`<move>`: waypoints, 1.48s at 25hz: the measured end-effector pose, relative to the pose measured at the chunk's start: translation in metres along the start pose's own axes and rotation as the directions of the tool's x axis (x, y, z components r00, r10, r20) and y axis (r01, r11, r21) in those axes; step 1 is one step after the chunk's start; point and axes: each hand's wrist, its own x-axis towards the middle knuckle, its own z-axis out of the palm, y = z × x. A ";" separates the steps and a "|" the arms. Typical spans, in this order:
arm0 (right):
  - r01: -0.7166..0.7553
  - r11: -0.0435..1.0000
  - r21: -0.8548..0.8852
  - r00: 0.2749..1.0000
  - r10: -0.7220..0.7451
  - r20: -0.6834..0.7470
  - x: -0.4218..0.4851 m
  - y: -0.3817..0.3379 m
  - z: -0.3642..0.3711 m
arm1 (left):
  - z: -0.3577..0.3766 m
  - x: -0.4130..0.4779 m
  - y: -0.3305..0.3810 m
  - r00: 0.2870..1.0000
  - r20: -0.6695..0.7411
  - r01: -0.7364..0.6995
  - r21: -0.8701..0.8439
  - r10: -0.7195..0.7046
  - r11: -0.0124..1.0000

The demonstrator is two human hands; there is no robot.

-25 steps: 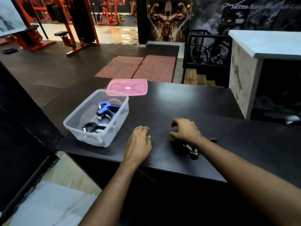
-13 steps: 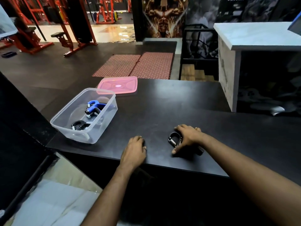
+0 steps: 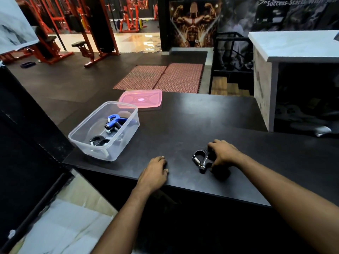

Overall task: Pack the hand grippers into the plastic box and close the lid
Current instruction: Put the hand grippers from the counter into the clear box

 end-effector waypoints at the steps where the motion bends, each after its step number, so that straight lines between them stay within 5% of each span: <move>1: 0.008 1.000 0.009 0.999 -0.008 -0.032 0.000 -0.002 -0.001 | -0.004 0.000 -0.002 1.000 0.005 0.005 -0.002 -0.005 1.000; 11: 0.143 0.972 0.185 0.964 -0.094 -0.248 0.015 -0.073 -0.039 | -0.075 -0.021 -0.025 0.955 -0.295 -0.038 -0.045 0.023 0.998; 19: 0.319 0.925 0.207 0.909 -0.237 -0.343 0.041 -0.195 -0.070 | -0.139 -0.061 -0.116 0.863 -0.488 0.113 -0.055 -0.126 0.992; 25: 0.341 0.917 0.208 0.888 -0.242 -0.391 0.073 -0.276 -0.097 | -0.180 -0.044 -0.189 0.844 -0.526 0.079 -0.076 -0.108 0.994; 37: 0.190 0.971 0.143 0.920 -0.125 -0.372 0.142 -0.395 -0.101 | -0.230 0.031 -0.313 0.914 -0.406 -0.066 -0.122 0.011 0.990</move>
